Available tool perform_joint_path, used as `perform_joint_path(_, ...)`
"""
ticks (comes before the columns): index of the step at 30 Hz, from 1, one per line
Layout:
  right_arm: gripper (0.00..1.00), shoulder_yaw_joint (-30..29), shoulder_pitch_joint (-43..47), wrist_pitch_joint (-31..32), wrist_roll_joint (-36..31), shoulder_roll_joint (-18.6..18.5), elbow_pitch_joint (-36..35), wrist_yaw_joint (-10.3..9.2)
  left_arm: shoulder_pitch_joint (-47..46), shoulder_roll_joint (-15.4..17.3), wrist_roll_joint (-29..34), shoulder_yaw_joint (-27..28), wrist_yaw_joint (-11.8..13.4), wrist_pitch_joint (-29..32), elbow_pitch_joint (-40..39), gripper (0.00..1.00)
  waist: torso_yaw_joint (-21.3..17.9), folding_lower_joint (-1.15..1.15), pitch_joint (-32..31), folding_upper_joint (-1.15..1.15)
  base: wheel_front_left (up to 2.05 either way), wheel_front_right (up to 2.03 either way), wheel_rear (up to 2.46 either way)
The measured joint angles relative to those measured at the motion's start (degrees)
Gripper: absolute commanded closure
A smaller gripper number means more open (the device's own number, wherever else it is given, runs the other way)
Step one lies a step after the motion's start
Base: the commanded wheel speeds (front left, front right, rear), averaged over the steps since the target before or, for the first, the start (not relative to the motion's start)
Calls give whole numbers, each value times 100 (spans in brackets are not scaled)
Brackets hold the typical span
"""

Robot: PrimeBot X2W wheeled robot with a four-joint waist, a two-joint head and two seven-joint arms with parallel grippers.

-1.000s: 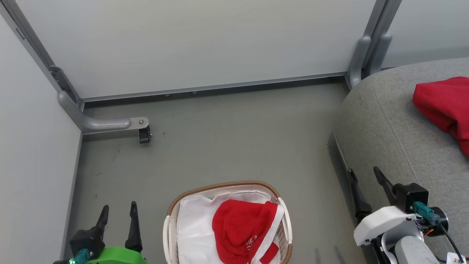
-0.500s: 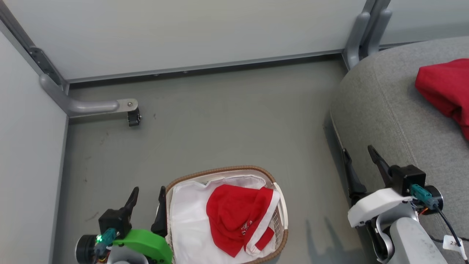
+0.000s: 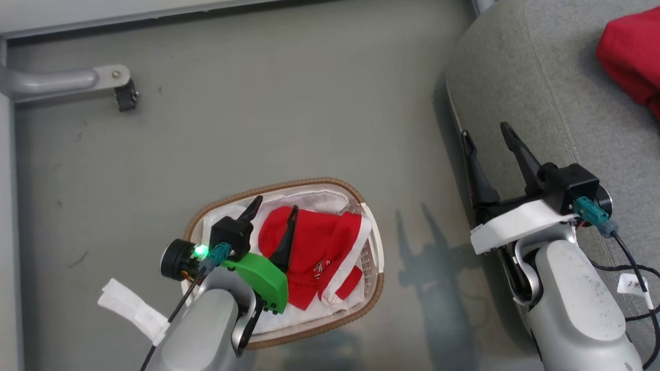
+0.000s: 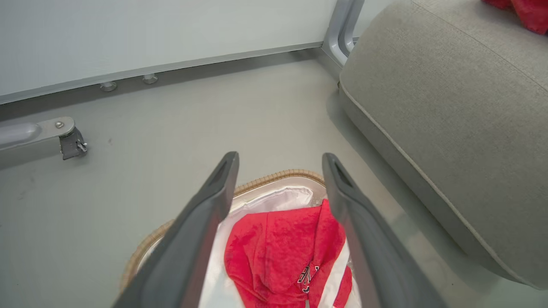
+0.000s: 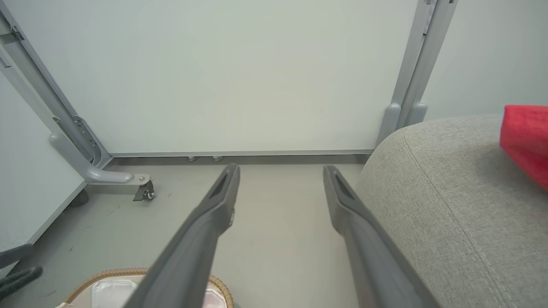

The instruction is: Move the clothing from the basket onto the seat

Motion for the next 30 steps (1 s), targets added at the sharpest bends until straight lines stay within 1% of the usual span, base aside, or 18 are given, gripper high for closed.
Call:
perform_joint_path(5, 0, 151, -227, 0, 159, 0, -127, 0, -653, 170, -287, -827, 0, 0, 476, 0, -227, 0, 530, 0, 0, 0, 0)
perform_joint_path(10, 0, 211, -367, 0, 281, -1, -266, 0, -1227, 328, -627, -1525, 0, 0, 871, 0, -449, 0, 1015, 0, 0, 0, 0)
perform_joint_path(13, 0, 246, -444, 0, 396, -2, -349, 0, -1524, 415, -905, -1990, 0, 0, 1101, 0, -585, 1, 1293, 0, 0, 0, 0)
perform_joint_path(18, 0, 347, -538, 0, 532, 1, -446, 0, -2058, 563, -1390, -2921, 0, 52, 1428, 0, -806, 1, 1723, 0, 0, 0, 0)
perform_joint_path(25, 0, 463, -672, 0, 728, 1, -578, 0, -2684, 880, -2001, -4120, 0, 314, 1528, 0, -1092, 1, 2212, 0, 0, 0, 0)
perform_joint_path(27, 0, 489, -683, 0, 765, 1, -602, 0, -2841, 954, -2154, -4364, 0, 361, 1519, 0, -1162, 1, 2329, 0, 0, 0, 0)
perform_joint_path(30, 0, 513, -714, 0, 808, 1, -637, 0, -3053, 1040, -2305, -4554, 0, 480, 1500, 0, -1255, 1, 2497, 0, 0, 0, 0)
